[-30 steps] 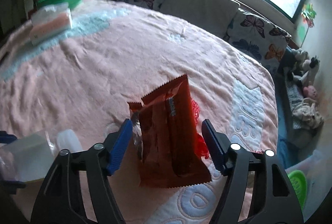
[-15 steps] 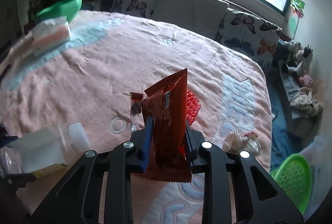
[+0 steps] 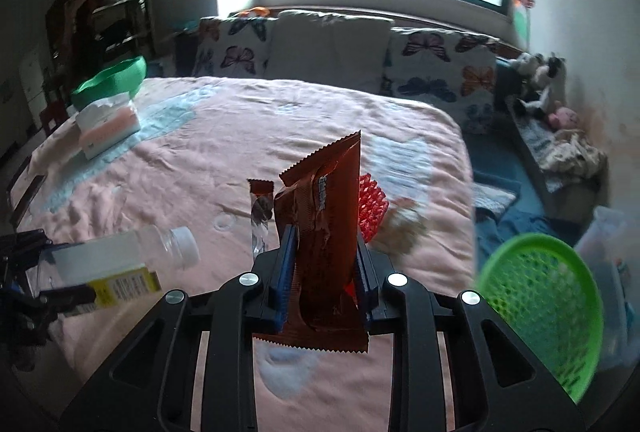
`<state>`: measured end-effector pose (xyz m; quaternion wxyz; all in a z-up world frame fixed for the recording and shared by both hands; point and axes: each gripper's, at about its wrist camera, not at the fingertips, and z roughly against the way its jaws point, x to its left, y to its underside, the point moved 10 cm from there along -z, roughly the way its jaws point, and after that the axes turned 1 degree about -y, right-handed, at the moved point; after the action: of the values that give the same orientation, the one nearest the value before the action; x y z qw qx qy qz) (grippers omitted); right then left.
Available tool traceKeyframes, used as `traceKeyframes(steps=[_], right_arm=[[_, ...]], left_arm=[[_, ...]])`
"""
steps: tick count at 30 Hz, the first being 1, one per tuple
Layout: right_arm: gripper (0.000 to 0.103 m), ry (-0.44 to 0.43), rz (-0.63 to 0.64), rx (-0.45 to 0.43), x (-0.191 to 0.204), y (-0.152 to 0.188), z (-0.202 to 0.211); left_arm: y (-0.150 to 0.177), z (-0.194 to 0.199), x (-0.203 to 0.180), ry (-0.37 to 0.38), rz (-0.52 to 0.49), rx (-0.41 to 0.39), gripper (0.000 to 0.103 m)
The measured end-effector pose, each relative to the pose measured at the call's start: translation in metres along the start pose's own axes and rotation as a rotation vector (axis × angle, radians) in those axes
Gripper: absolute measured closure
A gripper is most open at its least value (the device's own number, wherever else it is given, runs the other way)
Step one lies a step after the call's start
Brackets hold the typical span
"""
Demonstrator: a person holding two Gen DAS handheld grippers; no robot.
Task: Collect trash
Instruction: 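Carry the bottle and red wrapper toward the green basket with both tools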
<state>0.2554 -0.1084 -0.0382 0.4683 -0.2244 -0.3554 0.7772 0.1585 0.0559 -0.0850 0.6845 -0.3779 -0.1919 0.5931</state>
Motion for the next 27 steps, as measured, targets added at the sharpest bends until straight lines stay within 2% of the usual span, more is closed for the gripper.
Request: traceKeyframes(steps=[10,14,20,22,23,25,27], right_arm=[[0.076,0.162,-0.172,0.021,-0.103,0.049,0.04],[0.076,0.237,-0.238,0.048,-0.151,0.072,0.05],[0.072,0.295,-0.321,0.076,-0.203,0.104,0.05],[0.062,0.323,-0.35,0.086,-0.22,0.116,0.048],[0.061,0.329,-0.368,0.086,-0.227,0.121,0.049],[0.042,0.339,-0.4,0.084,-0.237,0.127,0.051],[0.04,0.341,-0.428,0.072,-0.245,0.132,0.055]], left_arm=[[-0.035,-0.009,-0.062,0.103,-0.081,-0.03,0.051],[-0.054,-0.025,-0.103,0.166,-0.131,-0.03,0.051],[-0.072,-0.051,-0.152,0.229,-0.187,-0.004,0.051],[-0.078,-0.062,-0.17,0.243,-0.21,0.007,0.051],[-0.08,-0.065,-0.175,0.248,-0.218,0.011,0.051],[-0.083,-0.073,-0.191,0.257,-0.243,0.022,0.051],[-0.084,-0.083,-0.209,0.263,-0.268,0.036,0.051]])
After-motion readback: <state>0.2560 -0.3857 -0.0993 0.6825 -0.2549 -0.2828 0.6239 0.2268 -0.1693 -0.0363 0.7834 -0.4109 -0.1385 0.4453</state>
